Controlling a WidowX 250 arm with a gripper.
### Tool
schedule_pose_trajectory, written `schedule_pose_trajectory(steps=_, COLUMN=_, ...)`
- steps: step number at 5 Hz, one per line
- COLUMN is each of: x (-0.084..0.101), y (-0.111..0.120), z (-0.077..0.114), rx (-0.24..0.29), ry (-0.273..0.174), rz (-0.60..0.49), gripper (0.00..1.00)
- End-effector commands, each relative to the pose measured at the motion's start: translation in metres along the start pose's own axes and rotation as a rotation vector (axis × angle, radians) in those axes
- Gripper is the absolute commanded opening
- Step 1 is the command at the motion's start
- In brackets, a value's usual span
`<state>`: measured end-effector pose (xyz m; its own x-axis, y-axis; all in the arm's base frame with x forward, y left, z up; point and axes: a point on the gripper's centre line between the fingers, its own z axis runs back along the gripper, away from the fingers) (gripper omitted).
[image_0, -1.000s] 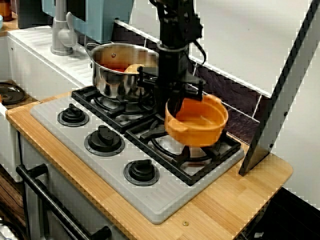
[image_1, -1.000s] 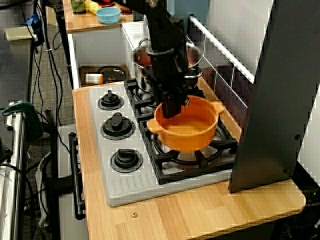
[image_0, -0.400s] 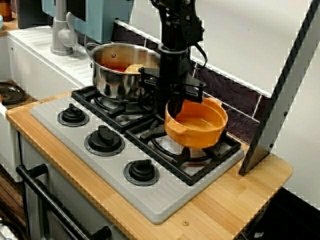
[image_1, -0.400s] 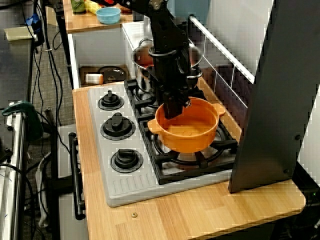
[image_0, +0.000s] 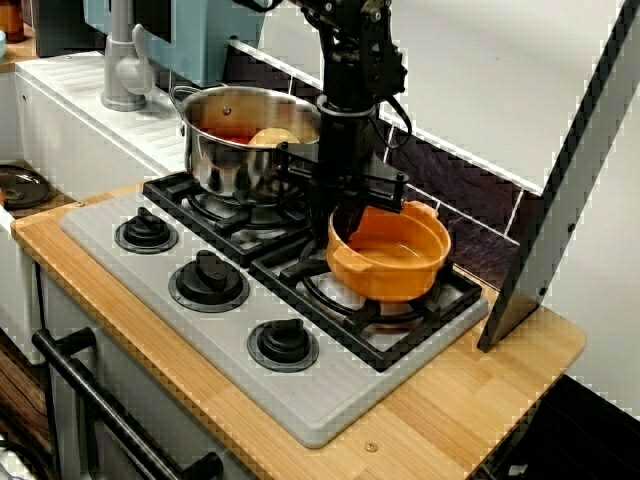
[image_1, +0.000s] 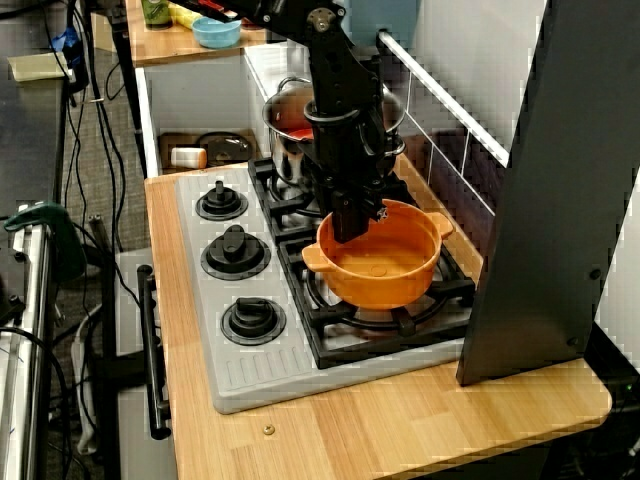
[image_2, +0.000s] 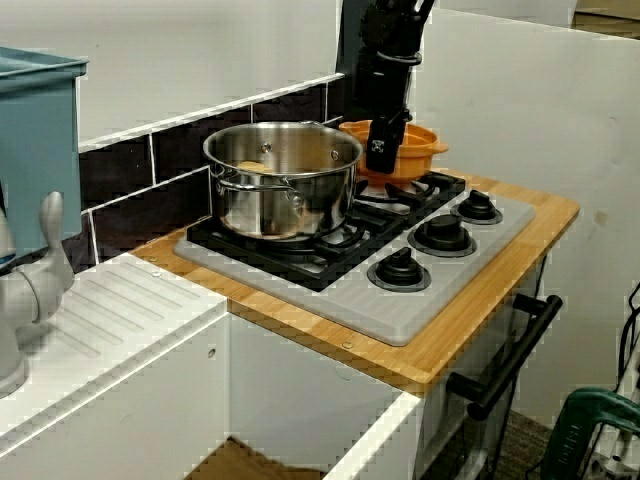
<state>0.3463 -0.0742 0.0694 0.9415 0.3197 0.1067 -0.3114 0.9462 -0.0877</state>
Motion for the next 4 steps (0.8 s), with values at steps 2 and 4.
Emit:
schedule_pose_trajectory(steps=2, x=0.0303, y=-0.007, z=0.0114, rx=-0.018, ry=-0.056, rz=0.006, gripper=0.0)
schedule_pose_trajectory(steps=4, x=0.034, y=-0.0049, z=0.0109, rx=-0.008, ry=-0.048, rz=0.002, gripper=0.0)
